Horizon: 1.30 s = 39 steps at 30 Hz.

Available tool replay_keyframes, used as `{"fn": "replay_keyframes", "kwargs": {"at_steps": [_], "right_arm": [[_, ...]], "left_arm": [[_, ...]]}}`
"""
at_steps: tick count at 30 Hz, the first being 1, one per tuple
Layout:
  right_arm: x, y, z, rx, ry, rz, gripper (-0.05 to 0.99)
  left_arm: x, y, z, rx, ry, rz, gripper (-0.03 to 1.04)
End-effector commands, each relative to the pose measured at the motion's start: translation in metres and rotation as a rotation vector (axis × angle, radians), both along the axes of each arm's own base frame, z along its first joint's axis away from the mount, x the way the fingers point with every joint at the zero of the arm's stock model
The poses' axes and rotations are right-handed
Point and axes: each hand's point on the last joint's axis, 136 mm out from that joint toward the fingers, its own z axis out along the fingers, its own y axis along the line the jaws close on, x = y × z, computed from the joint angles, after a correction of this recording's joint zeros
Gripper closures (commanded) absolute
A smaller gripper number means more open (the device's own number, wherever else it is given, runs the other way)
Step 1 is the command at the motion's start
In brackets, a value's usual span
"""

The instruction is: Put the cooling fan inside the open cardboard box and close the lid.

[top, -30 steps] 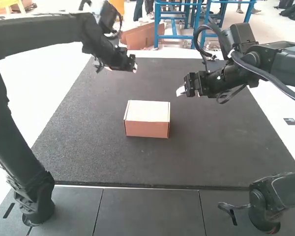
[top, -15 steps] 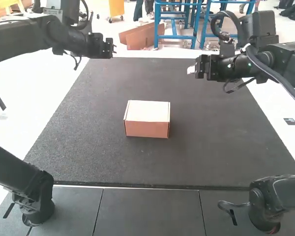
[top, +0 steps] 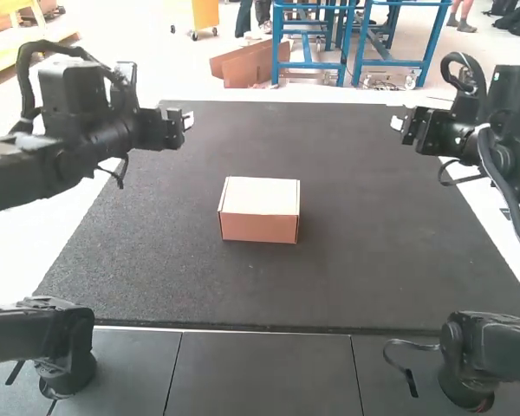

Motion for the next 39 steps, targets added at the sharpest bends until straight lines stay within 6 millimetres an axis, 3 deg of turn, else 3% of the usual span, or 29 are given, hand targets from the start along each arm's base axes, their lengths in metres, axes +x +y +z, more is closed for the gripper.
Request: {"fn": "replay_keyframes", "kwargs": {"at_steps": [1,7,16,23,30,35,39], "right_arm": [[-0.007,-0.008,0.002,0.022,-0.042,0.008,0.03],[-0.022,-0.026,-0.015,0.070,-0.086,-0.056,0.03],[-0.040,-0.054,-0.054,0.009,-0.105,-0.213,0.03],[-0.058,-0.063,-0.052,-0.085,-0.246,-0.270,0.03],[-0.071,-0.053,-0.065,-0.108,-0.296,-0.248,0.03],[-0.079,-0.051,-0.058,-0.103,-0.358,-0.246,0.03],[-0.086,-0.045,-0.049,-0.095,-0.411,-0.213,0.03]], "left_arm": [[-0.016,0.004,0.004,-0.008,-0.080,-0.004,0.04],[-0.041,0.015,-0.009,-0.022,-0.144,0.021,0.04],[-0.071,0.036,-0.003,-0.049,-0.306,0.070,0.04],[-0.096,0.032,0.011,0.033,-0.429,0.009,0.04],[-0.113,0.032,0.012,0.073,-0.508,0.003,0.04],[-0.114,0.037,0.006,0.077,-0.499,0.020,0.04],[-0.105,0.041,-0.020,0.087,-0.435,0.040,0.04]]}}
